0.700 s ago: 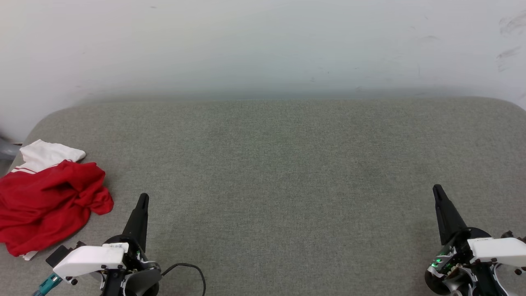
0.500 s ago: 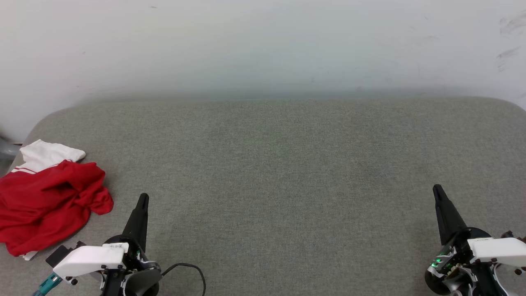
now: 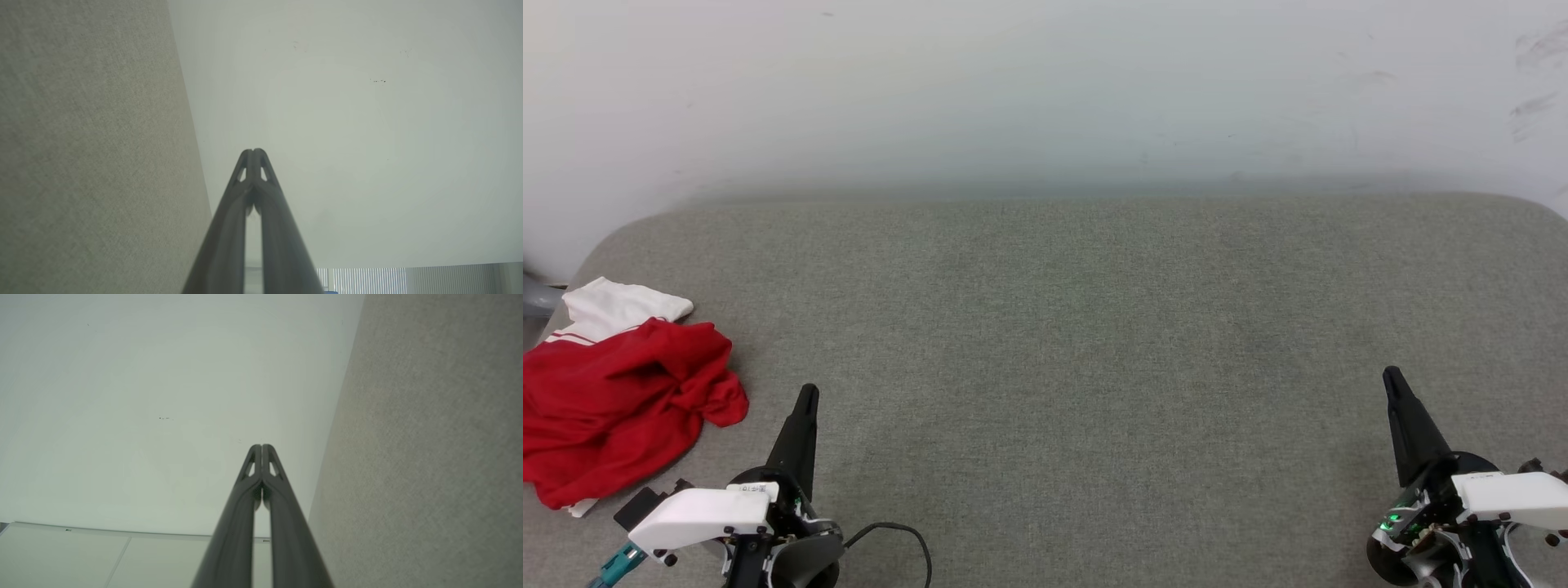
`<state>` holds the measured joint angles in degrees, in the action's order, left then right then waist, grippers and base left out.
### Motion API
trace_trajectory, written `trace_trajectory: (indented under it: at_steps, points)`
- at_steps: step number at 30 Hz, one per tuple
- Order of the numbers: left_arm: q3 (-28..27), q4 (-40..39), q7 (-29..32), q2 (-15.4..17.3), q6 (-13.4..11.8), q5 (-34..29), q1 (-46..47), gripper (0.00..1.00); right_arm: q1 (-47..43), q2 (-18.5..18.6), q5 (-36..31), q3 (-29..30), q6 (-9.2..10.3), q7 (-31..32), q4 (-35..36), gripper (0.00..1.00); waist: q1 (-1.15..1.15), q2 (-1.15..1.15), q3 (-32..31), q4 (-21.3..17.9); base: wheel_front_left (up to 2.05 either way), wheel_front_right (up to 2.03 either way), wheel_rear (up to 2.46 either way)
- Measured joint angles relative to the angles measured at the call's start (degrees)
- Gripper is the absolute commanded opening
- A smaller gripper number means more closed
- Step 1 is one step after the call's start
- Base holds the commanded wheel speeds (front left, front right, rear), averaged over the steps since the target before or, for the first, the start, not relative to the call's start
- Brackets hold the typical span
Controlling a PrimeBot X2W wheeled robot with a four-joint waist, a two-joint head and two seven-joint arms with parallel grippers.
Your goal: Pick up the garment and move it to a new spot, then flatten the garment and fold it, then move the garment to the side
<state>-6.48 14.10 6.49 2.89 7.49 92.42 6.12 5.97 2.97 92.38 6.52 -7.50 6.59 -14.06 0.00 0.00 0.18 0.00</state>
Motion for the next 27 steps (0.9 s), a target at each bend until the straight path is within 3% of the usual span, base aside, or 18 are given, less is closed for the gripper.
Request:
trace_trajectory:
  at_steps: [2, 3, 4, 5, 6, 15, 27]
  points:
    - [0.0, 0.0, 0.0, 0.0, 0.0, 0.0, 0.0, 0.0, 0.0, 0.0, 0.0, 0.0, 0.0, 0.0, 0.0, 0.0, 0.0, 0.0, 0.0, 0.0, 0.0, 0.0, 0.0]
    - [0.0, 0.0, 0.0, 0.0, 0.0, 0.0, 0.0, 1.0, 0.0, 0.0, 0.0, 0.0, 0.0, 0.0, 0.0, 1.0, 0.0, 0.0, 0.0, 0.0, 0.0, 0.0, 0.0]
    - [0.0, 0.4, 0.0, 0.0, 0.0, 0.0, -0.2, 1.0, -0.2, 0.0, 0.0, 0.0, 0.0, 0.0, -0.4, 1.0, 0.0, 0.0, 0.0, 0.0, 0.0, 0.0, 0.0]
    - [0.1, 1.0, -0.1, -0.1, 0.0, 0.0, -0.5, 0.0, -0.7, 0.0, 0.0, 0.0, 0.0, 0.0, -0.9, 0.0, 0.0, 0.0, 0.0, 0.0, 0.0, 0.0, 0.0]
    - [0.2, 1.5, -0.1, -0.1, 0.0, 0.0, -1.1, 1.0, -1.2, 0.0, 0.0, 0.0, 0.0, 0.0, -1.4, 1.0, 0.0, 0.0, 0.0, 0.0, 0.0, 0.0, 0.0]
    - [0.4, 1.7, -2.2, -0.2, 0.0, -3.0, -2.4, 1.0, -2.7, 0.0, -3.1, 0.1, 0.01, -2.1, -1.9, 1.0, 0.0, 0.0, 0.0, 0.0, 0.0, 0.0, 0.0]
    - [0.4, -1.9, -5.3, -0.2, -2.2, -15.5, -2.4, 1.0, -3.2, -0.1, -15.9, 0.5, 0.01, -5.2, 2.3, 1.0, 0.0, 0.0, 0.1, 0.1, 0.0, 0.0, 0.0]
